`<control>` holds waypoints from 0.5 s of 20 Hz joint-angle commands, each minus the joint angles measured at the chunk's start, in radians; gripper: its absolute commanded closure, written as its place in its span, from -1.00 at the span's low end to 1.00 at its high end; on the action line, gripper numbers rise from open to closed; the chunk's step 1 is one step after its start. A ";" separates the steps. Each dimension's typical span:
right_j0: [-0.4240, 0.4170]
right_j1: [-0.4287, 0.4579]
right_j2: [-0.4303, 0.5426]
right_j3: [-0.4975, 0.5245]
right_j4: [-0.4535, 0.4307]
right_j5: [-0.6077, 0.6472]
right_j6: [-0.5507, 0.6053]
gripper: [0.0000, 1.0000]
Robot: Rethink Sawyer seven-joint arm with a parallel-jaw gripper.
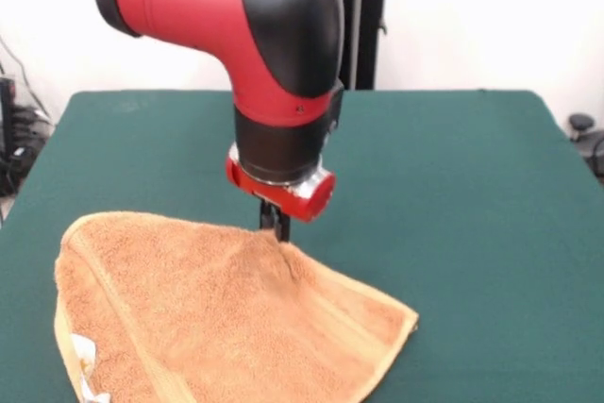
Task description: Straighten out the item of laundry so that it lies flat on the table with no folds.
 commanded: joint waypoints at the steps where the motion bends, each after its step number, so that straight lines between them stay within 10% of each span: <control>1: 0.007 -0.026 0.120 0.169 0.070 0.136 0.135 1.00; 10: -0.001 -0.017 0.136 0.152 0.124 0.214 0.149 1.00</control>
